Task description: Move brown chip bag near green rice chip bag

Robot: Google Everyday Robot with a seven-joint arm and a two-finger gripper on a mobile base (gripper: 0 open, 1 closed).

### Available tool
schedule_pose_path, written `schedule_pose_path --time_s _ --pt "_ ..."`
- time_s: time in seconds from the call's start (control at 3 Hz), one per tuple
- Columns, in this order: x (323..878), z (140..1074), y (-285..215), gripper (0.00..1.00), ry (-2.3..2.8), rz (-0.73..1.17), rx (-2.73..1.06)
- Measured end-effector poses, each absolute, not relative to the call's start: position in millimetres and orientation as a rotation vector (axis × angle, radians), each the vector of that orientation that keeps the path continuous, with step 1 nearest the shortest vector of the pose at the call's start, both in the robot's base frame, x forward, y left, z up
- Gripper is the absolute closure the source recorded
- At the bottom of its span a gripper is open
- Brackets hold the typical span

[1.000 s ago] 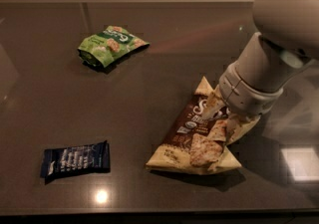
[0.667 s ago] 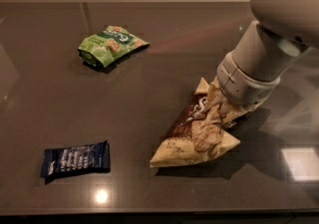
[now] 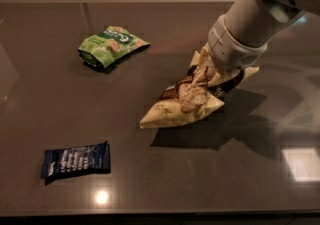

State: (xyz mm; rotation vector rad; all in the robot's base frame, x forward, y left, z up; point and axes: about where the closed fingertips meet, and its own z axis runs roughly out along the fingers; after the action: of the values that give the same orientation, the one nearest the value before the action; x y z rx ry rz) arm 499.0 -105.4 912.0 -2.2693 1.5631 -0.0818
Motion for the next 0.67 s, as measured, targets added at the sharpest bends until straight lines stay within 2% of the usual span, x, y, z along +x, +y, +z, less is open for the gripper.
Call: schedule_pose_path --time_s 0.67 --pt "567.4 935.0 -74.6 1.0 1.496 -0.147 -2.132"
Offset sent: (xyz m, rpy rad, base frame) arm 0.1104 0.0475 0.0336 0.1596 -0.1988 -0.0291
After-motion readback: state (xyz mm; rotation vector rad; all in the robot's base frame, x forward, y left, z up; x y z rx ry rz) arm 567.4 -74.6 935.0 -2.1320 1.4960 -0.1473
